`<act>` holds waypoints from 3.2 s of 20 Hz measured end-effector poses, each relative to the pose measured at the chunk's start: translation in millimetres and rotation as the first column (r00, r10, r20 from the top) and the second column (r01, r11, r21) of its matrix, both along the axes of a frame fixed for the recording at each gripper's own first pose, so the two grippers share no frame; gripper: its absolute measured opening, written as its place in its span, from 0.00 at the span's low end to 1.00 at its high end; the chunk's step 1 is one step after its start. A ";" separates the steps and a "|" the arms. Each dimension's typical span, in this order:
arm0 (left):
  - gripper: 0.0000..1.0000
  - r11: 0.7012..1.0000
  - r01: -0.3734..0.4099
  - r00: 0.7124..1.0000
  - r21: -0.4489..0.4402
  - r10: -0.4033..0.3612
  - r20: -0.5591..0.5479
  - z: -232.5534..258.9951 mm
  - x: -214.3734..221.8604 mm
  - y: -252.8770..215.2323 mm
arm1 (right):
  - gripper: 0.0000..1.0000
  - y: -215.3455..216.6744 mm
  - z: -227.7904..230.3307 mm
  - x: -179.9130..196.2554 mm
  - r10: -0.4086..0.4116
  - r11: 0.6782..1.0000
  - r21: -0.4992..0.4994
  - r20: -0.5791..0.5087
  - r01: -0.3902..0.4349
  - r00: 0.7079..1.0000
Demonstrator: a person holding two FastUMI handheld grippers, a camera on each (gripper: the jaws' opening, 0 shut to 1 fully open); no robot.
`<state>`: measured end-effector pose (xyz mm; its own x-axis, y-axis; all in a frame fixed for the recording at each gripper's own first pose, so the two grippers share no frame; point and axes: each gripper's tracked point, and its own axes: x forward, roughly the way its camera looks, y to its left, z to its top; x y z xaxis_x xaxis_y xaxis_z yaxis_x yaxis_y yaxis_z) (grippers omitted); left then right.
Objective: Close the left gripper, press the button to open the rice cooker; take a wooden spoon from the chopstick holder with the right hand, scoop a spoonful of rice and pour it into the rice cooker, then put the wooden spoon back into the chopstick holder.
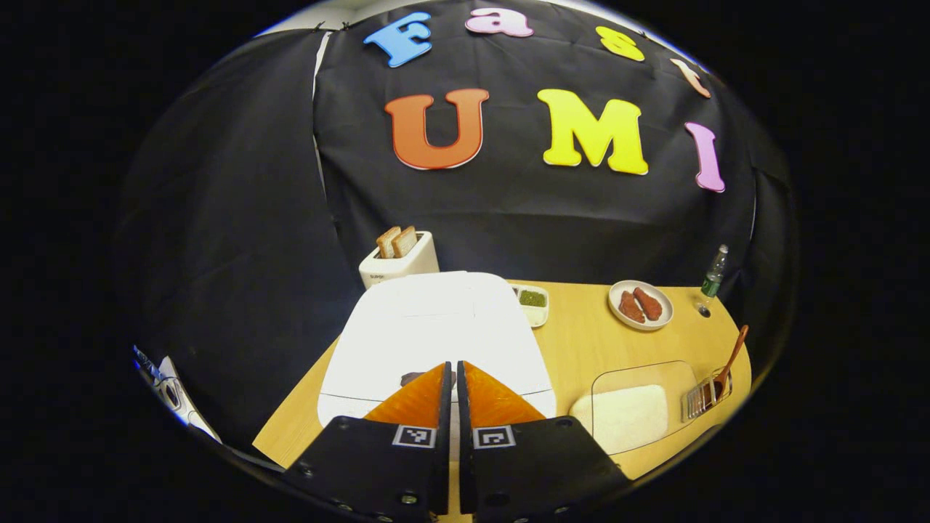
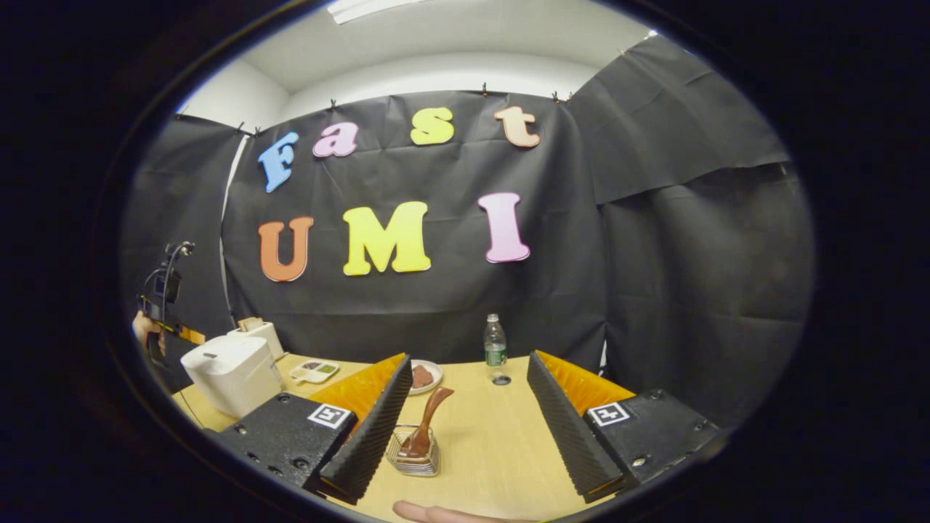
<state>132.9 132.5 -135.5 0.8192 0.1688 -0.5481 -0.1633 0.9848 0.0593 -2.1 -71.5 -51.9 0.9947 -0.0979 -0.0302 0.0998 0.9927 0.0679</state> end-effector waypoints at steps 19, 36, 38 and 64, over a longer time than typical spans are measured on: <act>0.00 0.997 -0.064 0.994 -0.036 0.060 -0.088 -37.1 9.8 18.2 | 1.00 -1.4 -32.7 12.6 0.035 0.997 0.068 -0.082 -0.029 0.996; 0.42 1.000 0.015 0.983 0.019 -0.018 0.181 61.0 -37.9 -33.7 | 0.99 -5.3 -72.9 41.4 0.014 0.997 0.076 -0.162 -0.002 0.987; 0.79 0.999 0.036 0.975 0.021 -0.040 0.217 66.8 -49.7 -42.0 | 1.00 -2.9 -79.8 51.8 0.020 0.998 0.067 -0.178 -0.008 0.984; 0.96 0.999 0.035 0.908 -0.005 -0.030 0.417 80.6 -175.4 -58.8 | 0.75 75.0 -214.3 201.5 0.264 0.939 0.329 -0.499 -0.102 0.825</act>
<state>-42.6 73.6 -54.9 0.9784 0.1338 -0.1573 -0.1384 0.9902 -0.0186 199.5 3.4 -266.3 0.8141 0.1777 -0.5528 0.0190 0.9433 0.3313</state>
